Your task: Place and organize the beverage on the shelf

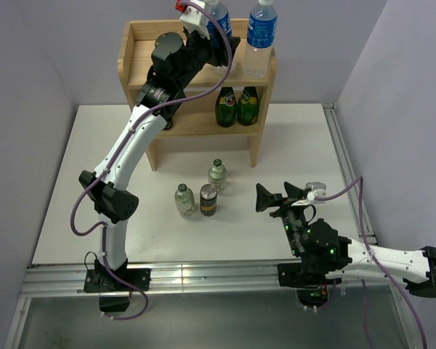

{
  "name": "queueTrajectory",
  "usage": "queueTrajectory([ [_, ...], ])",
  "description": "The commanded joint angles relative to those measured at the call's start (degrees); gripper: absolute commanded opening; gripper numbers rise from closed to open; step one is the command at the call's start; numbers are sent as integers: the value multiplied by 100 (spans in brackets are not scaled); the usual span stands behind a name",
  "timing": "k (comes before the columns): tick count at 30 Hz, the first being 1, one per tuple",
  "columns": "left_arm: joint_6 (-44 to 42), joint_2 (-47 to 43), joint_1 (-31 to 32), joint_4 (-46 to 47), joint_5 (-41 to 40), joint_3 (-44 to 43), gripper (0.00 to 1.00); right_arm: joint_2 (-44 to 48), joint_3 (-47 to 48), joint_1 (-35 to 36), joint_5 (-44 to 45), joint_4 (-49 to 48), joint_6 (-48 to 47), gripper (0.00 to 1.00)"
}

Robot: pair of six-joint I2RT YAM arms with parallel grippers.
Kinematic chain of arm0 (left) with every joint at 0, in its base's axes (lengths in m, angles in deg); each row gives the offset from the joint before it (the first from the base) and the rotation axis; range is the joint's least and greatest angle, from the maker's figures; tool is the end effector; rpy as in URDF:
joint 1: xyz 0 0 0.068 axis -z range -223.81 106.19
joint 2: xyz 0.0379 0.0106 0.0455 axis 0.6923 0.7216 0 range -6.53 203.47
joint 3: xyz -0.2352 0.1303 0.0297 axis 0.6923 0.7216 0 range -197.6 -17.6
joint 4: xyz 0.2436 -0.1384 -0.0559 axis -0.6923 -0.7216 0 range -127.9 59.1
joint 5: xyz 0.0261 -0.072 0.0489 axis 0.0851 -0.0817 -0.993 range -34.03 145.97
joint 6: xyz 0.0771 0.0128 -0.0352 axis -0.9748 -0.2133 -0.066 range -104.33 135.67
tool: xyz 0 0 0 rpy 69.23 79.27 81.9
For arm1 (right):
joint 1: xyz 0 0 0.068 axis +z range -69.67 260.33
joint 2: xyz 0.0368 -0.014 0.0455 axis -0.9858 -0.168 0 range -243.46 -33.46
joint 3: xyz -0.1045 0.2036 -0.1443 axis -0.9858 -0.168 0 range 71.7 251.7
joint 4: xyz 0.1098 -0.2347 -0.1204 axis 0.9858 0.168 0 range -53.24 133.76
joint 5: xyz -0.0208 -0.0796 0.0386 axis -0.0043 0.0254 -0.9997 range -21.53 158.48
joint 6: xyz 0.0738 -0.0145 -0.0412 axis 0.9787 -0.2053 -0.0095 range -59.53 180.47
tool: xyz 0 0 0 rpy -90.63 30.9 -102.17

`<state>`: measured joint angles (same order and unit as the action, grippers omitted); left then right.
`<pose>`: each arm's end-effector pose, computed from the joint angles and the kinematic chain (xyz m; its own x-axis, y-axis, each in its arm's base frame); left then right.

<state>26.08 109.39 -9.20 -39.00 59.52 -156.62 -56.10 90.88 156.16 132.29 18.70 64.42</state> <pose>0.4122 -0.2902 0.5489 0.0983 -0.2870 -0.9529 0.6446 0.7479 -0.1588 0.1040 0.1348 0.2849 0.0467 0.3093 -0.9498 -0.2190 0.9309 0.2924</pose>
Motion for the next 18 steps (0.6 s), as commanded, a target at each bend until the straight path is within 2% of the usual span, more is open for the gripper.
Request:
queueTrajectory([
  [1,101,-104,11,54,207,217,51,13,-20,-33,79,-250,-25,100],
  [6,92,-105,2,19,234,253,63,-4,-20,-33,79,-241,-25,100],
  [9,84,-122,2,36,234,279,65,22,-37,-42,88,-250,-25,100],
  [11,92,-140,11,45,242,323,72,31,-46,-33,88,-259,-25,100],
  [14,84,-131,2,1,208,297,89,31,-63,-33,88,-268,-25,100],
  [18,75,-175,2,106,181,472,90,40,-72,-42,105,-285,-34,100],
])
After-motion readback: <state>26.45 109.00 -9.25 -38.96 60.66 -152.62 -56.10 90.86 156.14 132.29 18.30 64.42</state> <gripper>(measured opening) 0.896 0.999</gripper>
